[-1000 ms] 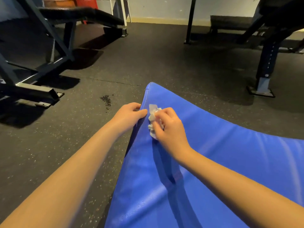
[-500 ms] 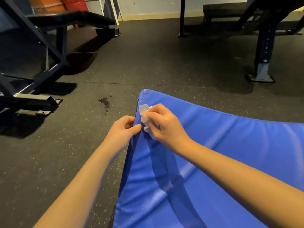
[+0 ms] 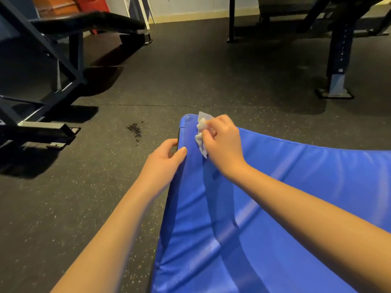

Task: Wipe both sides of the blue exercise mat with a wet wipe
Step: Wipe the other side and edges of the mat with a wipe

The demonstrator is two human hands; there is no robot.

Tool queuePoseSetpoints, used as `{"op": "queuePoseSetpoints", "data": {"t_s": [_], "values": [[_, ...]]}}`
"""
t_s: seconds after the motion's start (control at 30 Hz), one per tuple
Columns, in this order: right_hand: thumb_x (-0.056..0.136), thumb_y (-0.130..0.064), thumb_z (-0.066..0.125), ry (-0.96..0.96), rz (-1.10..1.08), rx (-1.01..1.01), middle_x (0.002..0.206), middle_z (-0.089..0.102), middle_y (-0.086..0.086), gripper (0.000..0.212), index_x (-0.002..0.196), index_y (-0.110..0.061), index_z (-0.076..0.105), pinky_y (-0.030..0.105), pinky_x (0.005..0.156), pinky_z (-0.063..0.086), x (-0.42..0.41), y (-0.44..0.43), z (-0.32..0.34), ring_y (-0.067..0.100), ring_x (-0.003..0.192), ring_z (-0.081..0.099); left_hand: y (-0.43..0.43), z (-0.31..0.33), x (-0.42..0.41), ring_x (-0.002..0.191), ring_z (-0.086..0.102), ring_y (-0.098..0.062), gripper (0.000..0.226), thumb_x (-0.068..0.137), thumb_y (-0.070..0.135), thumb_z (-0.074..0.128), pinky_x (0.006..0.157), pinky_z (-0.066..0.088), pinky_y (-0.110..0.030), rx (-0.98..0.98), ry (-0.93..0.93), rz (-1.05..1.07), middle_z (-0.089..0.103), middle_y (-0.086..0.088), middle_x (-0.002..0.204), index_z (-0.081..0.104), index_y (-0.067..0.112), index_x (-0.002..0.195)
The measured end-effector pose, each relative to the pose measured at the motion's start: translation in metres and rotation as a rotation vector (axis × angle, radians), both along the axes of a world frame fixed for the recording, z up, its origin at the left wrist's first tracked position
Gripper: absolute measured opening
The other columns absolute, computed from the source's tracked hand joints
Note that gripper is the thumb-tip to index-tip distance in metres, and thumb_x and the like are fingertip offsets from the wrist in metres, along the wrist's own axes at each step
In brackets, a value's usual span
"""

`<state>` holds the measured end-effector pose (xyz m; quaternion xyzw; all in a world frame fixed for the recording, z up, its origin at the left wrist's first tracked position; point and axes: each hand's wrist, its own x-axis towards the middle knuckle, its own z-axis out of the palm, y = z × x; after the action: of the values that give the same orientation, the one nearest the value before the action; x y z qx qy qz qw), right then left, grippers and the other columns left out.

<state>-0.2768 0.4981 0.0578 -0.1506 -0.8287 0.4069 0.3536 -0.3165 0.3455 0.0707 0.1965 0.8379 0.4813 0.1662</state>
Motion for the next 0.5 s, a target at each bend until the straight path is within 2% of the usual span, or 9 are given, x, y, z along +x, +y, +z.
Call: {"op": "queuePoseSetpoints", "data": {"t_s": [0.07, 0.13, 0.17, 0.27, 0.33, 0.37, 0.43, 0.5], "values": [[0.084, -0.003, 0.052, 0.052, 0.087, 0.065, 0.085, 0.048, 0.001, 0.016, 0.083, -0.009, 0.066, 0.024, 0.062, 0.043, -0.001, -0.012, 0.006, 0.005, 0.064, 0.055, -0.001, 0.001, -0.001, 0.086, 0.067, -0.019, 0.013, 0.095, 0.027, 0.054, 0.079, 0.052, -0.039, 0.018, 0.007, -0.011, 0.071, -0.002, 0.089, 0.062, 0.036, 0.1], [0.082, -0.01, 0.049, 0.051, 0.241, 0.225, 0.084, 0.051, 0.007, 0.017, 0.081, -0.007, 0.065, 0.026, 0.06, 0.041, 0.006, -0.023, 0.007, 0.016, 0.068, 0.052, -0.002, -0.002, 0.001, 0.081, 0.062, -0.015, 0.015, 0.094, 0.019, 0.055, 0.073, 0.047, -0.03, -0.021, 0.044, 0.004, 0.069, -0.001, 0.086, 0.062, 0.032, 0.094], [0.082, -0.01, 0.05, 0.035, 0.272, 0.263, 0.084, 0.052, 0.007, 0.017, 0.082, -0.005, 0.066, 0.026, 0.059, 0.04, 0.008, -0.022, 0.003, 0.013, 0.067, 0.051, -0.003, -0.004, 0.002, 0.079, 0.059, -0.011, 0.015, 0.094, 0.016, 0.055, 0.07, 0.044, -0.026, -0.057, 0.068, 0.011, 0.067, 0.003, 0.087, 0.061, 0.03, 0.091], [0.084, 0.002, 0.052, -0.054, 0.091, 0.071, 0.089, 0.047, -0.001, 0.018, 0.087, -0.007, 0.067, 0.014, 0.062, 0.037, 0.009, 0.001, -0.012, -0.005, 0.068, 0.051, -0.003, -0.009, 0.007, 0.078, 0.056, -0.004, 0.014, 0.094, 0.015, 0.055, 0.064, 0.042, -0.019, -0.127, 0.074, 0.005, 0.062, 0.011, 0.089, 0.058, 0.028, 0.089], [0.087, -0.001, 0.049, -0.164, -0.087, -0.038, 0.093, 0.048, 0.002, 0.02, 0.094, -0.009, 0.066, 0.022, 0.069, 0.038, 0.009, 0.012, -0.022, 0.004, 0.072, 0.047, -0.003, -0.01, 0.01, 0.079, 0.055, -0.002, 0.006, 0.095, 0.018, 0.054, 0.062, 0.041, -0.018, -0.154, 0.065, 0.013, 0.061, 0.012, 0.091, 0.058, 0.023, 0.095], [0.088, -0.002, 0.049, -0.181, -0.109, -0.055, 0.096, 0.049, 0.004, 0.02, 0.094, -0.01, 0.066, 0.026, 0.073, 0.039, 0.009, 0.011, -0.024, 0.01, 0.074, 0.047, -0.003, -0.01, 0.011, 0.078, 0.055, -0.002, 0.004, 0.095, 0.02, 0.054, 0.061, 0.041, -0.018, -0.149, 0.066, 0.026, 0.061, 0.011, 0.09, 0.058, 0.021, 0.097], [0.087, -0.002, 0.051, -0.077, -0.003, -0.05, 0.095, 0.049, 0.003, 0.017, 0.09, -0.011, 0.065, 0.026, 0.072, 0.044, 0.009, -0.004, -0.018, 0.009, 0.069, 0.049, -0.003, -0.009, 0.01, 0.075, 0.054, -0.005, 0.007, 0.095, 0.024, 0.056, 0.061, 0.041, -0.02, -0.098, 0.076, 0.07, 0.061, 0.009, 0.087, 0.06, 0.019, 0.093], [0.084, -0.002, 0.054, 0.013, 0.155, 0.048, 0.094, 0.051, 0.004, 0.014, 0.086, -0.01, 0.065, 0.02, 0.067, 0.045, 0.015, -0.016, -0.016, 0.003, 0.064, 0.05, -0.003, -0.008, 0.007, 0.072, 0.052, -0.008, 0.012, 0.095, 0.027, 0.058, 0.063, 0.041, -0.023, -0.056, 0.087, 0.098, 0.061, 0.007, 0.082, 0.061, 0.018, 0.088]]}}
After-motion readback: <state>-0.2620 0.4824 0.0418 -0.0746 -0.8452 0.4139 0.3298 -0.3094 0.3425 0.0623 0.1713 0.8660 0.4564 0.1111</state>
